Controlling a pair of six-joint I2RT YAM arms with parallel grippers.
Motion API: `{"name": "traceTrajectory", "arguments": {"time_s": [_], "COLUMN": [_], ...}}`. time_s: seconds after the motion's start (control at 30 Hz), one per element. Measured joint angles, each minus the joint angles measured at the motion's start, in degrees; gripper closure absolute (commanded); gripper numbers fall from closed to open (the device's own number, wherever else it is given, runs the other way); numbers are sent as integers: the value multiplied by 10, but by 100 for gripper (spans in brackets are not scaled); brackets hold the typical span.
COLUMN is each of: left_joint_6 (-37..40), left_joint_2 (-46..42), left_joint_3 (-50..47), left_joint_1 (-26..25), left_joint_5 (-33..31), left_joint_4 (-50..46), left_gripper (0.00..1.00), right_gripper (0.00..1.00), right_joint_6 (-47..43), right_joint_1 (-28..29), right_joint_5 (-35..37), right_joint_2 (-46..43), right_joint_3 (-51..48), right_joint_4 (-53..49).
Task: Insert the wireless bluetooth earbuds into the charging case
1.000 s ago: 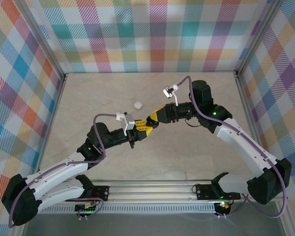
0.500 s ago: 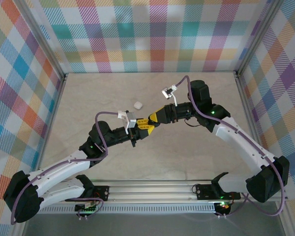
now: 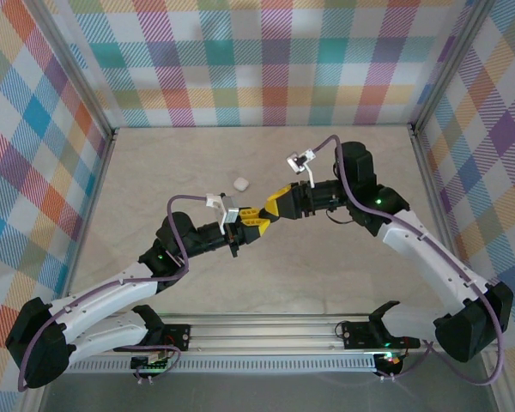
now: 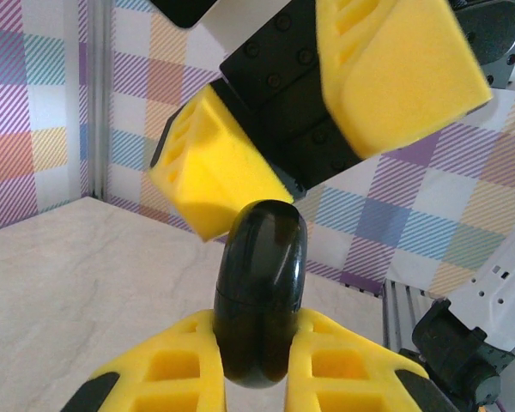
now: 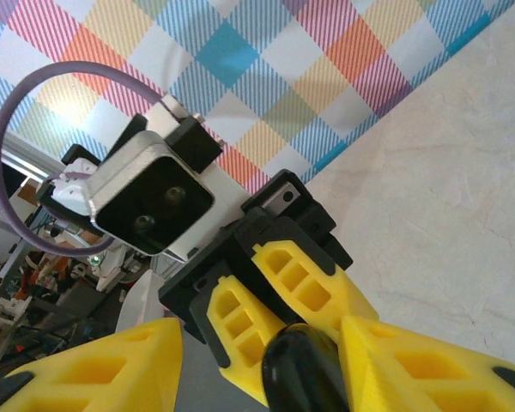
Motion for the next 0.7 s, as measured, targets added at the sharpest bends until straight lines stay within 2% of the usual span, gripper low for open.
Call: {"name": "traceTrajectory", "arguments": {"time_s": [0.3,0.7], "left_joint_6": [-16,-107], "left_joint_2": [-8,-62], "left_joint_3": [-4,-4], "left_joint_1": [0,8], "left_joint_5": [-26,-28], "left_joint_4": [-20,-40], "left_gripper": [100,100], "right_gripper": [41,41], "right_joint_6": [-18,-31], "right_joint_1": [1,1], "right_joint_5": [14,116], "right_joint_2": [-28,-86], "right_joint_3": [-12,-90], "right_joint_4": [-4,41]}}
